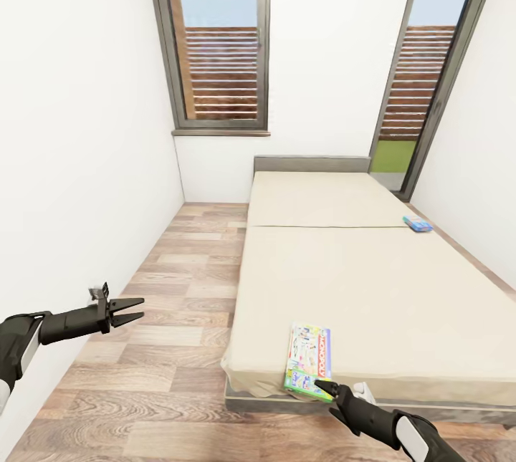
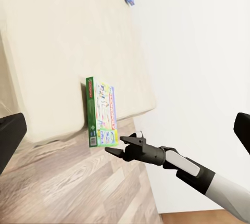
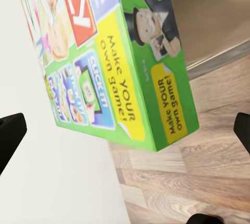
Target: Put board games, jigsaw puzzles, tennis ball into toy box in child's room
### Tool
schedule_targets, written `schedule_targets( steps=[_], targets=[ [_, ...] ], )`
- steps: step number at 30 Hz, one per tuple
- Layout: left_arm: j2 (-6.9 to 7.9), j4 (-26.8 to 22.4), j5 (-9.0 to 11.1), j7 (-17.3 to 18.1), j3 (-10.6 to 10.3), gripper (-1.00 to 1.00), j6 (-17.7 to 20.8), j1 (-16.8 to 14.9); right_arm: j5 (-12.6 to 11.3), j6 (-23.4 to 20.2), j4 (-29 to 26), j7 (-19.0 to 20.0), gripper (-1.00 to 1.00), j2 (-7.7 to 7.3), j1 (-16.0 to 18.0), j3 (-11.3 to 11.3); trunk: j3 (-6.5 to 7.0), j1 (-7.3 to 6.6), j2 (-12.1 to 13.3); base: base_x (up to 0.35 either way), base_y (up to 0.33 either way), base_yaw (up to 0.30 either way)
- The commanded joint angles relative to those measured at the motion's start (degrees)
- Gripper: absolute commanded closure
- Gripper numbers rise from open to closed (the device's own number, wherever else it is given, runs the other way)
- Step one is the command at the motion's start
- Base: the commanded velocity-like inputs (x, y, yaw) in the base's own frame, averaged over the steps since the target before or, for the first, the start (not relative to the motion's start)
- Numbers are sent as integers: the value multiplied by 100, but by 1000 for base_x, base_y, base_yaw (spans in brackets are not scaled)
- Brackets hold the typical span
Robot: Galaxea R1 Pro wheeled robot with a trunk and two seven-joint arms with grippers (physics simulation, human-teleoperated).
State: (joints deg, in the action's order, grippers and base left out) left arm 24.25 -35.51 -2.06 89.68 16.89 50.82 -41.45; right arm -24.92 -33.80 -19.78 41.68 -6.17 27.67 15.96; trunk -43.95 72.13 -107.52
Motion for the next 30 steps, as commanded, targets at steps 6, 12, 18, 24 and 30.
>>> schedule_targets(
  steps=[6,12,18,24,30],
  targets=[
    [-3,0,-23,32,7,-100,62,-3,-12,-39,0,8,-100,1,6,26,-5,-1,-2,0,65,0],
    [-4,0,-23,32,7,-100,60,-3,-12,-39,0,7,-100,1,3,23,-5,-1,-2,0,21,0],
    [-7,0,-23,32,7,-100,60,-3,-12,-39,0,7,-100,1,2,23,-5,-1,-2,0,6,0],
    [-8,0,-23,32,7,-100,60,-3,-12,-39,0,7,-100,1,2,25,-5,-1,-2,0,2,0],
    [-8,0,-23,32,7,-100,57,-3,-12,-39,0,7,-100,1,6,24,-5,-1,-2,8,0,0]
  ],
)
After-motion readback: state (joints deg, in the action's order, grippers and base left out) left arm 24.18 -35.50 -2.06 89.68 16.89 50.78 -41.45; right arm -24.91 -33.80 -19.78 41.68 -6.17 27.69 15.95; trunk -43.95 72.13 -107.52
